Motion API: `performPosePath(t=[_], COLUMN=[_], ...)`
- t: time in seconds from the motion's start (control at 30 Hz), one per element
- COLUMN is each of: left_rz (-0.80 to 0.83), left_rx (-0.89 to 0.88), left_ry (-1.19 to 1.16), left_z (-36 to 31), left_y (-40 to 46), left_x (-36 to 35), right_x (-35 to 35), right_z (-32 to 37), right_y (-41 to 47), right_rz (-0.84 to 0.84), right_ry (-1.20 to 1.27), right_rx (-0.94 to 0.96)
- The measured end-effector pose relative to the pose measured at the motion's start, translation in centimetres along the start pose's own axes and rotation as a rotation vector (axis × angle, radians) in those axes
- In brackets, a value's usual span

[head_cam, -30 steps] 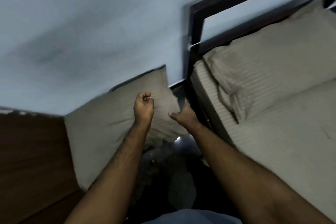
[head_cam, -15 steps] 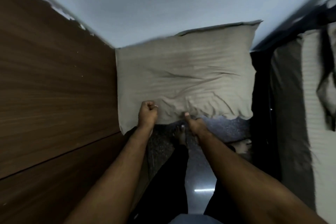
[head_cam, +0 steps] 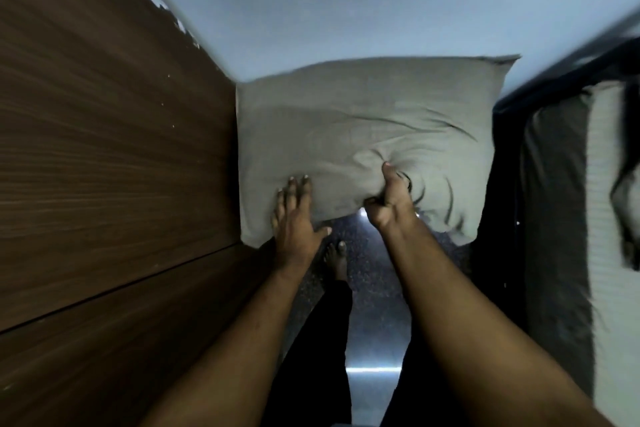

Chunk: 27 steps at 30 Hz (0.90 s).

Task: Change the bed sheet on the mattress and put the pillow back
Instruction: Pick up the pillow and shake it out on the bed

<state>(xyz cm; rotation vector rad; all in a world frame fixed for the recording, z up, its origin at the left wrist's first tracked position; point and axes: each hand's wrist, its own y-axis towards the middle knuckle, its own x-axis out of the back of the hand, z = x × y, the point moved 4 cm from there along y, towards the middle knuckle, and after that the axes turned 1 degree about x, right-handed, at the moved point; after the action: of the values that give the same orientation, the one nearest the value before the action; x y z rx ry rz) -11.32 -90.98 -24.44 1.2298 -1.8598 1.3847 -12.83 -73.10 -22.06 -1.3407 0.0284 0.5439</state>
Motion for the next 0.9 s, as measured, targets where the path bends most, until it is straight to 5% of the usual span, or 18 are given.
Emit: performPosePath(t=[0.1, 0.37, 0.6, 0.9], left_rz=[-0.145, -0.707, -0.729, -0.782], left_rx=[-0.017, -0.427, -0.609, -0.889], left_ry=[0.076, 0.006, -0.027, -0.137], left_z=[-2.2, -12.4, -24.7, -40.7], left_y=[-0.6, -5.2, -8.7, -16.0], left_x=[2.4, 13.0, 20.0, 22.1], right_x=[-1.3, -2.0, 1.2, 10.9], right_z=[2.6, 11.4, 20.9, 30.1], right_y=[-3.1, -12.9, -22.6, -31.5], right_rz=[0.029, -0.063, -0.091, -0.168], right_ry=[0.015, -0.049, -0.064, -0.148], right_rx=[0.049, 0.368, 0.769, 0.993])
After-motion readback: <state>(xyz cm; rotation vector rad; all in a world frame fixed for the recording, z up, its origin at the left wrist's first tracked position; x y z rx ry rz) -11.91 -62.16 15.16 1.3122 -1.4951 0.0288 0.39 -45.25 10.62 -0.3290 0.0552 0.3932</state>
